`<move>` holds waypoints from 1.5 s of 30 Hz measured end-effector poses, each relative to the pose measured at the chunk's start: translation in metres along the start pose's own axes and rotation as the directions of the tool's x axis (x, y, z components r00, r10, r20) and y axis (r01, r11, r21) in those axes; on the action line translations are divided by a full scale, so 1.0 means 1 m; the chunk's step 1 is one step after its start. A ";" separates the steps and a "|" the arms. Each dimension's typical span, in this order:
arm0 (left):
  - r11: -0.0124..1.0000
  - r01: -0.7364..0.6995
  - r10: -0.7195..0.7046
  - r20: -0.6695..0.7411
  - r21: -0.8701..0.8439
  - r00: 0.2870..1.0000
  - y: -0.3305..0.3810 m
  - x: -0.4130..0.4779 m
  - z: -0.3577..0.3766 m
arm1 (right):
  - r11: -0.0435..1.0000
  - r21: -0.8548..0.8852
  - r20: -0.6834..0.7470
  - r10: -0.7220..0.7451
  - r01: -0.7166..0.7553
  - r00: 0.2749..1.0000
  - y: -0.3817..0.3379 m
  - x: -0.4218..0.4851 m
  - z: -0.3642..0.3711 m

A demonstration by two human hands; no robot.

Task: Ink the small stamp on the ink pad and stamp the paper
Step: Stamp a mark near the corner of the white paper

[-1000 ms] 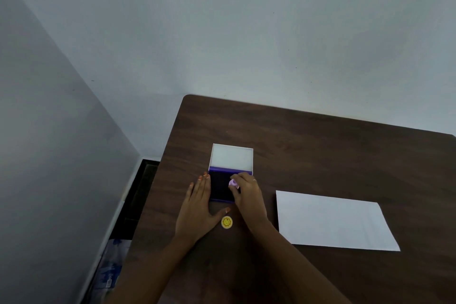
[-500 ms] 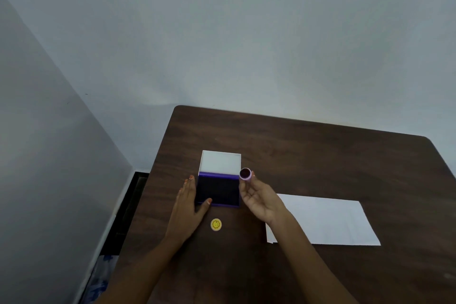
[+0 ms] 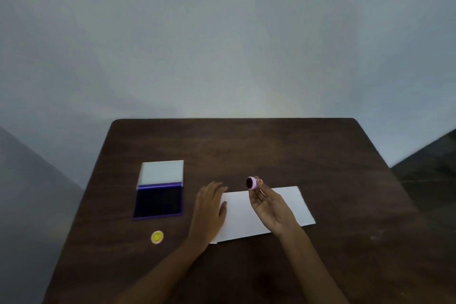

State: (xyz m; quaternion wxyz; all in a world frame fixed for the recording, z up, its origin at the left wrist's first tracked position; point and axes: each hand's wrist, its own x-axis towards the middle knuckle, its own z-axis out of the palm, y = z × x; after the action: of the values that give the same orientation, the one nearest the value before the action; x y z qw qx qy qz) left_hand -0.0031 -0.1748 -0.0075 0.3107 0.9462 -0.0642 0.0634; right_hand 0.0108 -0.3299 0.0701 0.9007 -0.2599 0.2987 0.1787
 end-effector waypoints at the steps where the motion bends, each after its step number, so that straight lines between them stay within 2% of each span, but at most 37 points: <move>1: 1.000 -0.028 0.028 0.016 -0.009 0.999 0.016 0.005 0.013 | 0.999 0.036 -0.003 -0.032 0.032 0.999 -0.014 -0.003 -0.011; 3: 0.998 -0.062 0.063 0.047 -0.028 0.997 0.048 0.014 0.041 | 0.991 0.097 -0.016 -0.094 0.095 0.995 -0.043 -0.008 -0.032; 7: 0.997 -0.083 0.082 0.109 0.002 0.991 0.103 0.021 0.089 | 0.971 0.100 -0.090 -0.209 0.218 0.974 -0.092 -0.018 -0.070; 10: 0.995 -0.059 0.045 0.167 0.083 0.985 0.123 0.024 0.115 | 0.958 0.136 -0.128 -0.235 0.252 0.963 -0.117 -0.018 -0.090; 15: 0.983 0.000 -0.046 0.250 0.183 0.967 0.125 0.022 0.136 | 0.962 0.095 -0.180 -0.235 0.255 0.955 -0.138 -0.008 -0.107; 18: 0.972 0.004 -0.067 0.260 0.236 0.963 0.121 0.021 0.138 | 0.973 0.028 -0.179 -0.219 0.227 0.959 -0.142 0.002 -0.111; 22: 0.954 -0.054 -0.023 0.253 0.294 0.967 0.124 0.020 0.138 | 0.956 -0.194 -0.183 -0.256 0.220 0.949 -0.136 0.018 -0.111; 23: 0.951 -0.058 -0.020 0.247 0.303 0.969 0.125 0.020 0.138 | 0.920 -0.331 -0.196 -0.286 0.211 0.938 -0.134 0.021 -0.110; 24: 0.950 -0.058 -0.018 0.239 0.308 0.971 0.125 0.020 0.138 | 0.837 -0.513 -0.210 -0.337 0.190 0.918 -0.130 0.024 -0.109; 26: 0.949 -0.055 -0.016 0.222 0.311 0.975 0.125 0.019 0.138 | 0.603 -0.783 -0.168 -0.442 0.153 0.881 -0.123 0.030 -0.109; 30: 0.954 -0.056 -0.005 0.204 0.293 0.979 0.125 0.019 0.138 | 0.209 -0.959 0.059 -0.511 0.191 0.857 -0.112 0.043 -0.111; 33: 0.951 -0.051 -0.018 0.216 0.306 0.976 0.126 0.020 0.137 | -0.002 -0.979 0.176 -0.512 0.203 0.841 -0.108 0.048 -0.114; 39: 0.961 -0.024 -0.034 0.205 0.276 0.978 0.125 0.020 0.139 | -0.173 -0.946 0.325 -0.528 0.275 0.785 -0.104 0.050 -0.116; 45: 0.968 -0.020 -0.033 0.205 0.251 0.978 0.126 0.021 0.138 | -0.231 -0.928 0.372 -0.518 0.293 0.770 -0.099 0.053 -0.117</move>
State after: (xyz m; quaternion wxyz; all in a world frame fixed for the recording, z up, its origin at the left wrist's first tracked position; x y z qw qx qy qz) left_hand 0.0082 -0.3592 -0.0416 0.1797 0.9796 -0.0848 -0.0292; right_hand 0.0458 -0.4680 -0.0080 0.4043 -0.9136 0.0422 0.0052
